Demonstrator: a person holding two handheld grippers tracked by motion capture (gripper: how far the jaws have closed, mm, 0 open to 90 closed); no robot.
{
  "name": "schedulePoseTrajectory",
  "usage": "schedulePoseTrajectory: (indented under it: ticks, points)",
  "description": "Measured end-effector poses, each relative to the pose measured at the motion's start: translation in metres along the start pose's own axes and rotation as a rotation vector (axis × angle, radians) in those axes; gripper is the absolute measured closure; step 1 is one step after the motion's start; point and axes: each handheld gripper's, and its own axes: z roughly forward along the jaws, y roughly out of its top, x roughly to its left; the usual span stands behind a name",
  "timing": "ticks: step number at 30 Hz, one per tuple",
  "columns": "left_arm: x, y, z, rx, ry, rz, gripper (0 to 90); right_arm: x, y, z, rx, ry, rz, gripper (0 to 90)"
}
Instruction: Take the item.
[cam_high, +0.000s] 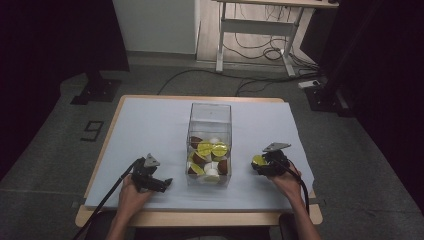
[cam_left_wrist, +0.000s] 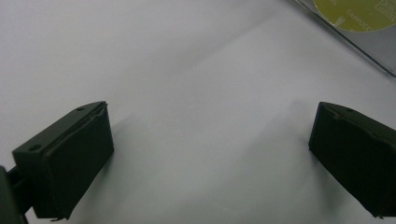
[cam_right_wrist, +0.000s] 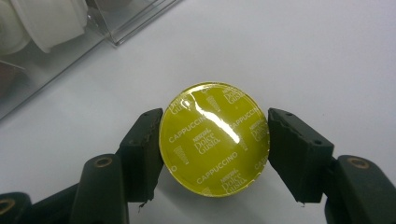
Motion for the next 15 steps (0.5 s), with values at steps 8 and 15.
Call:
schedulePoseTrajectory:
  ticks: [8, 15]
  points:
    - [0.0, 0.0, 0.0, 0.0, 0.0, 0.0, 0.0, -0.0004, -0.0024, 0.0018, -0.003, 0.005, 0.01, 38.2]
    - [0.0, 0.0, 0.0, 0.0, 0.0, 0.0, 0.0, 0.0001, -0.0023, 0.0018, 0.009, 0.008, 0.002, 33.3]
